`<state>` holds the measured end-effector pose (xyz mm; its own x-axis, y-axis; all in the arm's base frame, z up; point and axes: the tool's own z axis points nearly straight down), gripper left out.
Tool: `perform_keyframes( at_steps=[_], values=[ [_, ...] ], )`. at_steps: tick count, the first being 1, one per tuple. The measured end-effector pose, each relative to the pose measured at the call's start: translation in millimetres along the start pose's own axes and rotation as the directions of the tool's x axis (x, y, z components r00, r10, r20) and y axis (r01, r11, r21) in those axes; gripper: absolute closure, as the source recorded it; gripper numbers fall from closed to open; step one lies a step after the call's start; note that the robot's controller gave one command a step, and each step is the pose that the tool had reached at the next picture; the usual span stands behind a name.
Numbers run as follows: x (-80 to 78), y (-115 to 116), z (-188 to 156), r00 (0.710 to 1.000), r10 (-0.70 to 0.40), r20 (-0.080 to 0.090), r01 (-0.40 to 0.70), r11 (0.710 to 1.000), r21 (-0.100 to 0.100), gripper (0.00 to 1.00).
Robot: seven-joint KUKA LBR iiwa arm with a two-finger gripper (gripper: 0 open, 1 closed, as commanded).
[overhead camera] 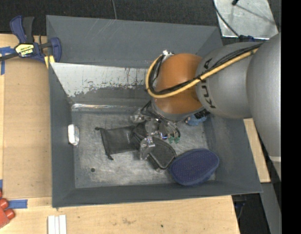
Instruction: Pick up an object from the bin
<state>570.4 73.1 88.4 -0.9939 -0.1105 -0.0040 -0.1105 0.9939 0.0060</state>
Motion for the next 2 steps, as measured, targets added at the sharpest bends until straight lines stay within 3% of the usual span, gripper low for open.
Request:
perform_keyframes(
  at_steps=[1,2],
  values=[
    [-0.5,1.7,0.3,1.0,0.002,0.001,-0.002,1.0,-0.004,1.0],
    [-17.3,6.0,7.9,0.971,-0.236,-0.027,0.235,0.972,-0.01,1.0]
  ],
)
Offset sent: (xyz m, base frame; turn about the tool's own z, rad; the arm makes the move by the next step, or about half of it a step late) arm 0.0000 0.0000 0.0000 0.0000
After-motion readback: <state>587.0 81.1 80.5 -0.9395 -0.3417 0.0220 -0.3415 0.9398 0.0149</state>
